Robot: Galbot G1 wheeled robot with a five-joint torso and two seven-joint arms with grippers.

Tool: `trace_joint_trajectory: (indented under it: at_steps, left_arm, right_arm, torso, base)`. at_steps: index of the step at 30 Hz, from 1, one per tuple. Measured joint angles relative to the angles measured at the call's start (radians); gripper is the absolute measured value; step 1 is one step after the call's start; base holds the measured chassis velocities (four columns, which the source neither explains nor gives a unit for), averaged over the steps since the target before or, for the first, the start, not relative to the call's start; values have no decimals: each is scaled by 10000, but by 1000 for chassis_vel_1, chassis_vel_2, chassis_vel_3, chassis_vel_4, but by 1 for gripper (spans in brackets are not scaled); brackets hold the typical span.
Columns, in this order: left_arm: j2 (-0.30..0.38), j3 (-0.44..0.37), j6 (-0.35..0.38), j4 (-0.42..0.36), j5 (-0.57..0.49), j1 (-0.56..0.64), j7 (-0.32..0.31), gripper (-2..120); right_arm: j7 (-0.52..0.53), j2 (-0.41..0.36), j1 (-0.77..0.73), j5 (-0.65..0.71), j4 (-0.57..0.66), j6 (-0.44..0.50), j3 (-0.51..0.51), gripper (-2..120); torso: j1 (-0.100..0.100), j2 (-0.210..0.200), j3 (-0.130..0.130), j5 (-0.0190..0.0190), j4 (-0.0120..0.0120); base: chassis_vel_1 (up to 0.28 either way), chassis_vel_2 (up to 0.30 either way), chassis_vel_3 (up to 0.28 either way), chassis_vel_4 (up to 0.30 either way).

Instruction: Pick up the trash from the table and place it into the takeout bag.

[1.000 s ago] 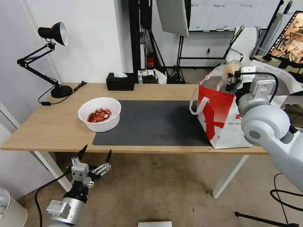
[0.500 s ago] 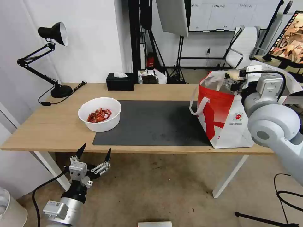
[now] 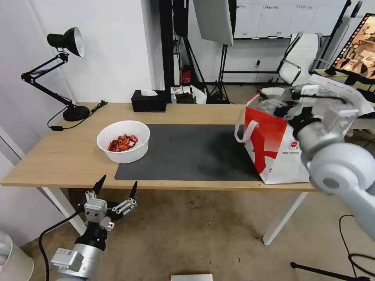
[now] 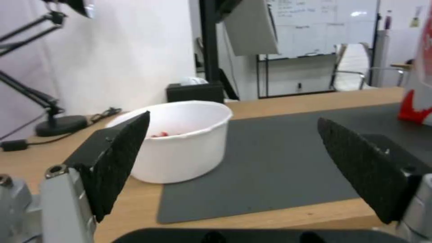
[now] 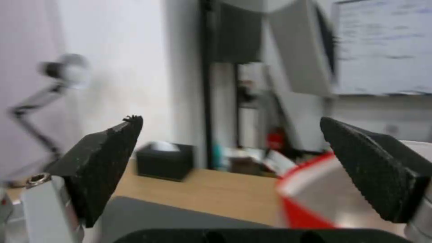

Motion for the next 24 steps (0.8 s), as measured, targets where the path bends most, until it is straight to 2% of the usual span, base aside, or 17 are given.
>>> trace_joint_trajectory:
  at_steps: [1,3,4,6,7,11,12,15,19,24]
  left_arm:
    - [0,0,0,0,0,0,0,100]
    - [-209,-99,-74,-70,38,91,-1,100]
    - [-209,-99,-74,-70,38,91,-1,100]
    - [-344,-76,-154,-27,116,83,-1,100]
    - [-344,-76,-154,-27,116,83,-1,100]
    - [-601,102,-306,185,321,55,47,100]
    - [-601,102,-306,185,321,55,47,100]
    - [-665,217,-325,267,414,29,69,100]
    - [-642,264,-335,327,429,6,77,100]
    - [-597,280,-341,356,429,5,109,100]
  right_arm:
    - [0,0,0,0,0,0,0,100]
    - [-761,388,-1267,-962,188,874,279,100]
    - [-761,388,-1267,-962,188,874,279,100]
    - [-1195,975,-3195,-2635,271,1669,952,100]
    - [-1195,975,-3195,-2635,271,1669,952,100]
    - [-1952,2421,-6903,-5161,99,2988,2107,100]
    - [-1952,2421,-6903,-5161,99,2988,2107,100]
    - [-2222,3347,-8440,-6078,-215,3327,2289,100]
    - [-2185,3886,-8919,-6428,-543,3343,2161,100]
    - [-1976,4027,-8924,-6501,-728,3157,2074,100]
  torso:
    - [0,0,0,0,0]
    - [1,0,0,-1,3]
    - [1,0,0,-1,3]
    - [0,0,0,-1,-5]
    - [0,0,0,-1,-5]
    - [0,-1,-1,0,-9]
    - [0,-1,-1,0,-9]
    - [-2,0,-2,-2,-11]
    - [-1,0,0,-2,-8]
    - [-1,0,0,-2,-5]
  base:
    - [0,0,0,0]
    - [0,0,0,0]
    - [0,0,0,0]
    - [0,0,0,0]
    - [0,0,0,0]
    - [0,0,0,0]
    - [0,0,0,0]
    - [0,0,0,0]
    - [0,0,0,0]
    - [0,0,0,0]
